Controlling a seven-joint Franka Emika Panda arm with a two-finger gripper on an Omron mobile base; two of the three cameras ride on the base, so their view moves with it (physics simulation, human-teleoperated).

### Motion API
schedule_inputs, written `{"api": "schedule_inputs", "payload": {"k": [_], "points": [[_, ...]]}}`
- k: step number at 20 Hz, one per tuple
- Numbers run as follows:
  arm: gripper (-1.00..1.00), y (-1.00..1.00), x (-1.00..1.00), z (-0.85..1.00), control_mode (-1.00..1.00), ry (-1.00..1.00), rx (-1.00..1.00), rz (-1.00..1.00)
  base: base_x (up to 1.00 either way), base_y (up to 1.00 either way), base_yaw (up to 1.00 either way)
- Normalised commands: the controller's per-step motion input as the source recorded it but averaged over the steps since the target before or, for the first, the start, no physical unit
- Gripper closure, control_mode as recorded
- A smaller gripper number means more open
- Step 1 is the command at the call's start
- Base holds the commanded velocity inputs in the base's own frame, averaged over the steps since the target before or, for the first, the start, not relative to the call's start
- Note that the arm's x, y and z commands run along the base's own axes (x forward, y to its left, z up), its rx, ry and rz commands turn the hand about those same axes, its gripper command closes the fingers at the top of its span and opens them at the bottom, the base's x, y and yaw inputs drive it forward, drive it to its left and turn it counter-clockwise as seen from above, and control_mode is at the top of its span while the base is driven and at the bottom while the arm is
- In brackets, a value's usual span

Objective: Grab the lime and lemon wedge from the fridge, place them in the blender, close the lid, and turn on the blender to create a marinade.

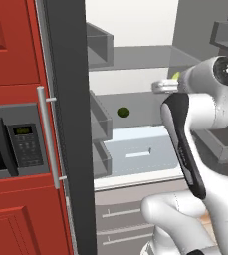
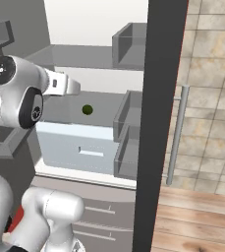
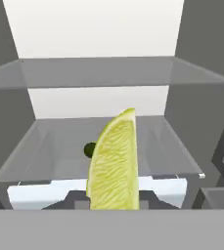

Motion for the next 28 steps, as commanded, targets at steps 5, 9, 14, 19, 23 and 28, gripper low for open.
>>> {"api": "schedule_inputs", "payload": {"k": [5,9,14,19,23,28], "points": [[1.0,0.04,-1.0,-0.15,-1.0,0.28,0.0,0.1,0.0,0.0,0.0],[1.0,0.0,-0.99,-0.07,-1.0,-0.2,-0.02,0.01,0.0,0.0,0.0],[1.0,0.0,-0.57,0.0,-1.0,-0.31,-0.04,0.0,0.0,0.0,0.0],[1.0,0.0,-0.02,0.0,-1.0,-0.01,0.0,0.0,0.0,0.0,0.0],[1.0,0.0,-0.48,0.0,1.0,0.0,0.0,0.0,-0.25,0.0,0.0],[1.0,0.0,0.0,0.0,1.0,0.0,0.0,0.0,-1.0,-0.07,0.0]]}}
